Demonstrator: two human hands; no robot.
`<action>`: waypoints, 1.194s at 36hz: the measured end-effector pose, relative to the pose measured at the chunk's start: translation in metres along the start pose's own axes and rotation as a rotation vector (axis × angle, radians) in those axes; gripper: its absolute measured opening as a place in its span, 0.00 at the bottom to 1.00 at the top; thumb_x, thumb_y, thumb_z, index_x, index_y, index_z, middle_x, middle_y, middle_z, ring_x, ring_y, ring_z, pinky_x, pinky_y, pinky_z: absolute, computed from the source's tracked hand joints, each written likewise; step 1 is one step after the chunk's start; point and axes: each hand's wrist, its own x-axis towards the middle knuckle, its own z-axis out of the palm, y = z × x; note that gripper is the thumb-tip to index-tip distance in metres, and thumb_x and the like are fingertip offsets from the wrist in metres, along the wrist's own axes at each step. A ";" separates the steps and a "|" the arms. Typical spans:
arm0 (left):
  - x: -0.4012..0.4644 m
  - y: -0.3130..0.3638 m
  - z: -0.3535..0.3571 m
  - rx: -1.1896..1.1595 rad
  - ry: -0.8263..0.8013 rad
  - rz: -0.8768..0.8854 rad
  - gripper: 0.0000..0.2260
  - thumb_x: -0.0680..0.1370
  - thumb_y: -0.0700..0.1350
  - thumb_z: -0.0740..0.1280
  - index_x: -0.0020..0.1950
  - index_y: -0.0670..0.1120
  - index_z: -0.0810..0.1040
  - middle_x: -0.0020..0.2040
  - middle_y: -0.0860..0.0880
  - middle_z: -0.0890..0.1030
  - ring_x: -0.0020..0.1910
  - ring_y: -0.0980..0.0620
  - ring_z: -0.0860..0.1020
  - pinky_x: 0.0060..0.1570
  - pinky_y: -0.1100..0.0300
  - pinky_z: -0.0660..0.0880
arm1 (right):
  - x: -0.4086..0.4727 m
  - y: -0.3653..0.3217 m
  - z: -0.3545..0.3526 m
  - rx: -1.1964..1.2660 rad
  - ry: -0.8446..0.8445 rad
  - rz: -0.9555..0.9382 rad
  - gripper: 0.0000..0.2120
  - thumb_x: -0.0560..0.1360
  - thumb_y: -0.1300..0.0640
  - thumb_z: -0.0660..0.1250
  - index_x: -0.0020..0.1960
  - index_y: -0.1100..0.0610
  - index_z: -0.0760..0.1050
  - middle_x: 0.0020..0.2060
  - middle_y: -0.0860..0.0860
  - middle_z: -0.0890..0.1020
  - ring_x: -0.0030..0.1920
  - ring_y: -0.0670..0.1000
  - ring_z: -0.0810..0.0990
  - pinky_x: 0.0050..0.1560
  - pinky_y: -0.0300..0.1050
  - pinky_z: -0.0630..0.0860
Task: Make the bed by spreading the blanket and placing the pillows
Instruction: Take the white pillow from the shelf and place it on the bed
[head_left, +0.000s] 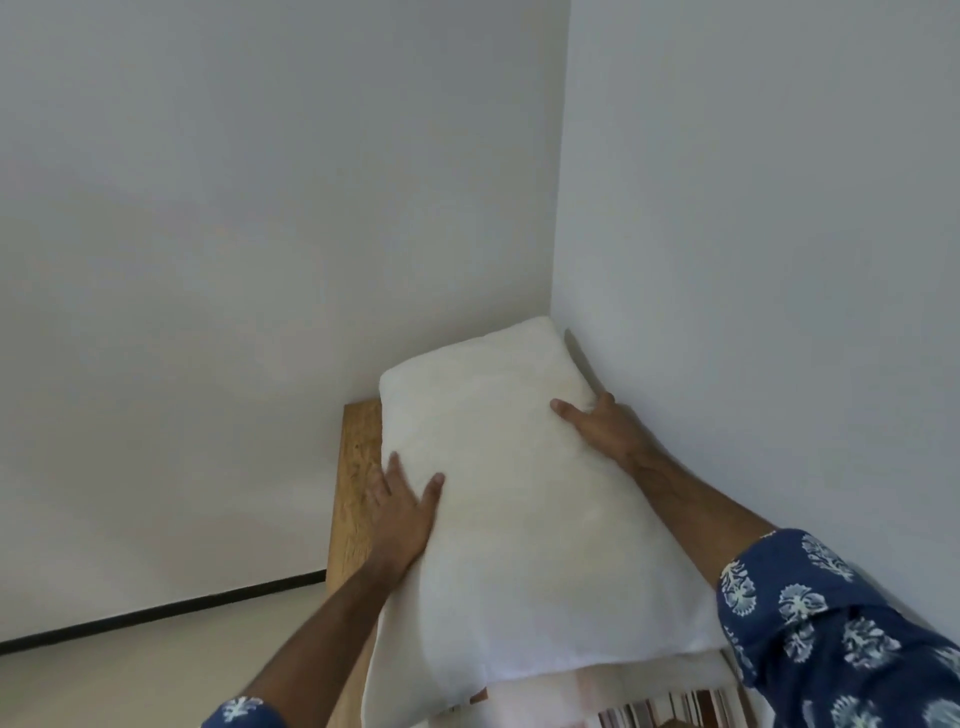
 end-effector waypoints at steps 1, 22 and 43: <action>0.003 -0.001 -0.001 -0.109 0.015 -0.043 0.41 0.77 0.66 0.64 0.82 0.48 0.51 0.81 0.44 0.56 0.79 0.42 0.56 0.77 0.44 0.56 | 0.000 0.000 -0.001 0.018 -0.008 0.012 0.44 0.73 0.31 0.68 0.75 0.62 0.66 0.71 0.57 0.75 0.70 0.59 0.75 0.65 0.46 0.71; -0.056 -0.018 -0.120 -0.597 0.356 -0.283 0.26 0.80 0.57 0.66 0.72 0.45 0.65 0.62 0.49 0.74 0.60 0.46 0.74 0.62 0.49 0.72 | -0.071 -0.126 0.037 0.170 -0.064 -0.388 0.34 0.70 0.29 0.69 0.60 0.55 0.69 0.59 0.53 0.80 0.58 0.58 0.80 0.62 0.56 0.76; -0.565 -0.221 -0.374 -0.473 1.290 -0.471 0.25 0.78 0.53 0.71 0.70 0.44 0.70 0.64 0.48 0.78 0.61 0.48 0.77 0.59 0.55 0.73 | -0.536 -0.247 0.295 0.159 -0.879 -0.944 0.30 0.74 0.32 0.68 0.63 0.54 0.69 0.60 0.51 0.78 0.58 0.56 0.79 0.57 0.52 0.76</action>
